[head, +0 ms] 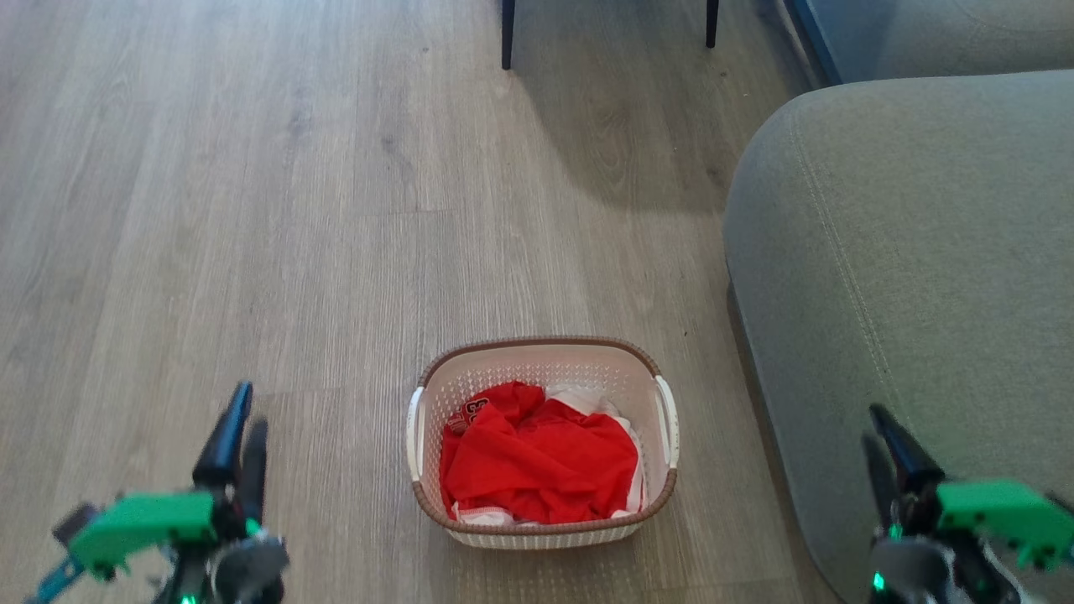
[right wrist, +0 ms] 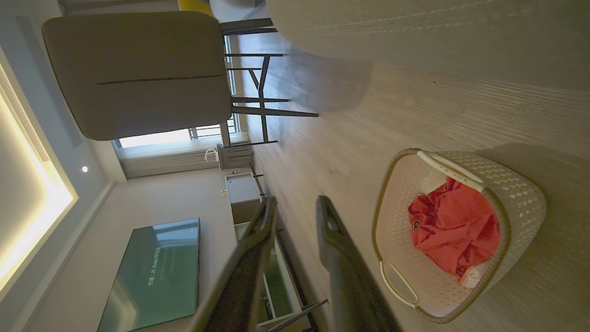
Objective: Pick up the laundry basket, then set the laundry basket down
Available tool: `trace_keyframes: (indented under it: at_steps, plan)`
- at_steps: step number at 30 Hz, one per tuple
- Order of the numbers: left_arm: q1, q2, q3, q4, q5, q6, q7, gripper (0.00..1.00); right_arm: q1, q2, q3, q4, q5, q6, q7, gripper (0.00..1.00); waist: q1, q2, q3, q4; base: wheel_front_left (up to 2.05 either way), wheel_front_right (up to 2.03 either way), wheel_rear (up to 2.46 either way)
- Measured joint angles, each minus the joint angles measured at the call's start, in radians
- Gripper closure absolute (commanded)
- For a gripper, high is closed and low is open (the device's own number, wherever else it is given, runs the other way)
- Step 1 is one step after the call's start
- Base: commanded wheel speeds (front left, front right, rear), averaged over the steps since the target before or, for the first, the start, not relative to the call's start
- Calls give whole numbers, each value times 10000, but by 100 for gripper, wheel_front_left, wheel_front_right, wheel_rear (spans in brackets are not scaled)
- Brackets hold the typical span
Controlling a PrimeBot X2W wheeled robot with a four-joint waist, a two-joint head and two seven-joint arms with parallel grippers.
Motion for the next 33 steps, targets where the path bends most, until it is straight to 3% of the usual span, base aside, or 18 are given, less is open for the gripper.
trace_keyframes:
  at_steps: [5, 16, 33]
  plan:
    - [705, -23, -29, 627, 0, 2, -21, 0, 558, 88, 63, 633, 0, 0, -19, 0, 0, 0, -6, 0, 0, 0, 0]
    - [725, -54, -314, 359, 234, 2, -293, 0, 564, 92, 330, 554, -217, 0, -330, 0, 0, 0, -35, 9, 0, 0, 0]
    - [726, -54, -648, -332, 1781, 282, -834, 0, 564, 92, 583, -58, -2468, 0, -825, 0, 0, 0, -58, 21, 0, 0, 0]
